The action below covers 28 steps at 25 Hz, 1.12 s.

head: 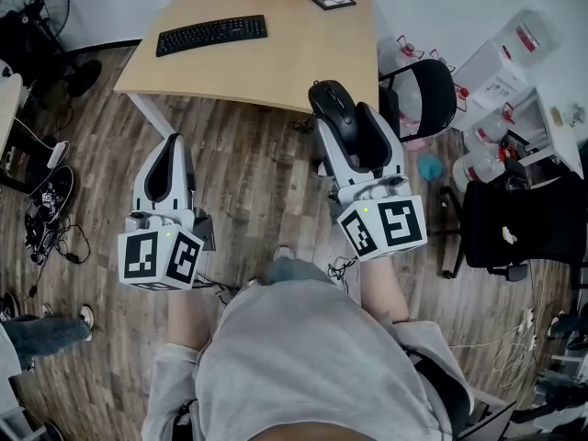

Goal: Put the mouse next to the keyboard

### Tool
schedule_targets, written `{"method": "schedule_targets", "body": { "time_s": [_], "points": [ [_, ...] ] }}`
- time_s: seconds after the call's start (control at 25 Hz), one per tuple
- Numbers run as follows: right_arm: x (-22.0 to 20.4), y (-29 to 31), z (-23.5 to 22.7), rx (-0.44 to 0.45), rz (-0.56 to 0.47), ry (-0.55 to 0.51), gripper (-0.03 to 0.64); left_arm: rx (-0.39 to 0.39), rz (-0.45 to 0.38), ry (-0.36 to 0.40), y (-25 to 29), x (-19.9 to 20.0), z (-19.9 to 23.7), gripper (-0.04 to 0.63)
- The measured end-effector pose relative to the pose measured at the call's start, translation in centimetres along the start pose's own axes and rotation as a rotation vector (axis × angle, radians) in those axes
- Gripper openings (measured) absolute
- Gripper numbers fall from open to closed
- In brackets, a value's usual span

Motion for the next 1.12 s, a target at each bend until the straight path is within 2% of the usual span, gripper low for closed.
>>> {"method": "schedule_targets", "body": {
  "time_s": [0.36, 0.8, 1.12],
  "points": [
    [-0.8, 4.1, -2.4, 0.037, -0.007, 0.002, 0.261, 0.04, -0.001, 0.012, 4.3, -0.4, 0.5, 0.012],
    [-2.0, 8.3, -5.6, 0.064, -0.014, 0.022, 0.261, 0.142, -0.016, 0.023, 7.4, -1.4, 1.3, 0.012],
    [-3.0, 12.3, -6.8, 0.041, -0.014, 0.037, 0.261, 0.174, -0.007, 0.095, 10.7, -1.4, 3.9, 0.012]
  ]
}}
Point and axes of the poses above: the fingertips, and each gripper's own axes: y forward along the fingers, z to its left, x out of its top, the point moved 5 cm from there along -y, backward along the fingers, and after that the axes turned 10 degrees about -x, right-handed, at the moved point
